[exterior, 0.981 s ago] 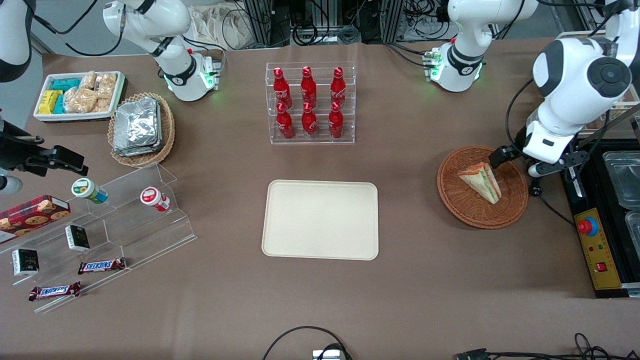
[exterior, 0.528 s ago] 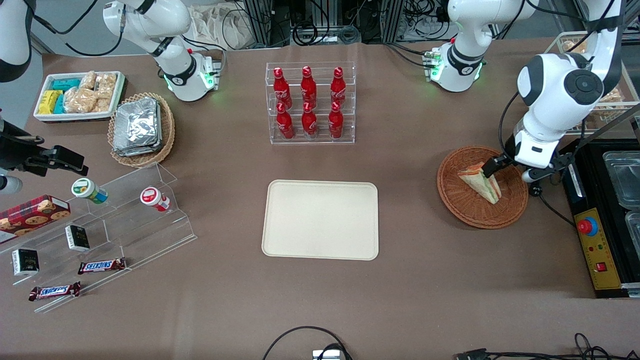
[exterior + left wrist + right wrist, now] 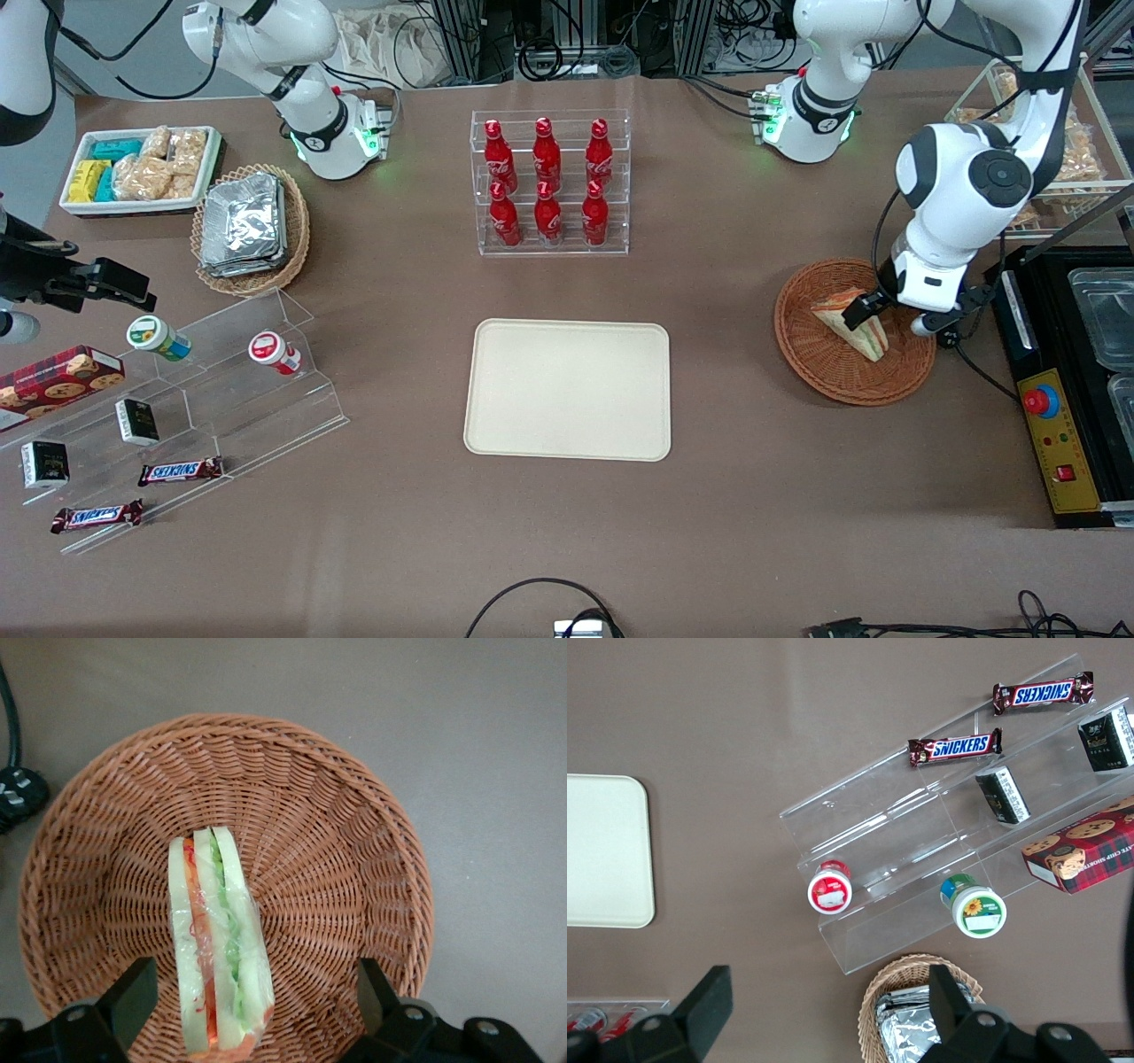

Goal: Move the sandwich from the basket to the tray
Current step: 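Lower the open left gripper around the sandwich and close it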

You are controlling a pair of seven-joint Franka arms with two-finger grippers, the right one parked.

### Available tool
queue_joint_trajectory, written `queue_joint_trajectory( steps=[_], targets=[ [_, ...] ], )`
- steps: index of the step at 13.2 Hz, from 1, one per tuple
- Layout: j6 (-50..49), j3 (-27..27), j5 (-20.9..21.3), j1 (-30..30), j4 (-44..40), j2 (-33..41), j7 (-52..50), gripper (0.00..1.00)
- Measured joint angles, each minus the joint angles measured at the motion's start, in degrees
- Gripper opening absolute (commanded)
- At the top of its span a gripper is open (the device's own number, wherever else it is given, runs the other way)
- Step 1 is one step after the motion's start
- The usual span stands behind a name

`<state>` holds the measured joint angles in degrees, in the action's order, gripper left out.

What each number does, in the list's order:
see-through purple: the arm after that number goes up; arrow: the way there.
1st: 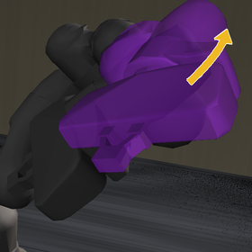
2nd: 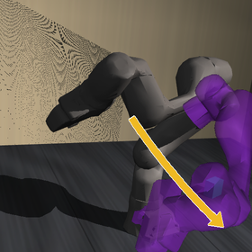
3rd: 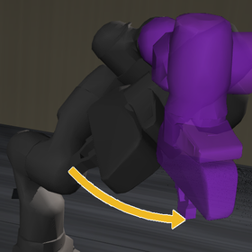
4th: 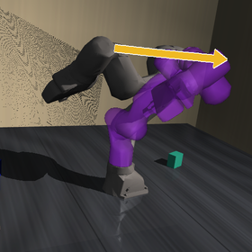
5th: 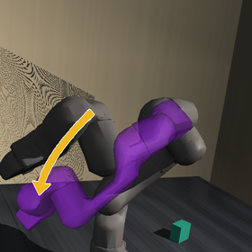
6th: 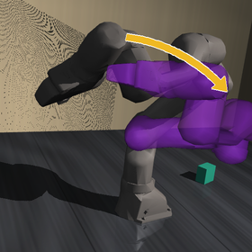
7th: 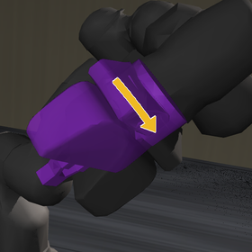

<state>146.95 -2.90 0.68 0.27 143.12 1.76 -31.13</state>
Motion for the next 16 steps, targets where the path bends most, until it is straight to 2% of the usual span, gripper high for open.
queue_joint_trajectory(
  steps=[12,13,15,16],
  targets=[
    [10.0,0.0,0.0,0.0,6.0,-4.8,-2.3,1.00],
    [10.3,0.0,0.0,0.0,6.0,-5.2,-2.3,0.91],
    [10.9,0.0,0.0,0.0,6.0,-5.9,-2.4,0.61],
    [10.9,0.0,0.0,0.0,6.0,-5.9,-2.4,0.51]
  ],
)
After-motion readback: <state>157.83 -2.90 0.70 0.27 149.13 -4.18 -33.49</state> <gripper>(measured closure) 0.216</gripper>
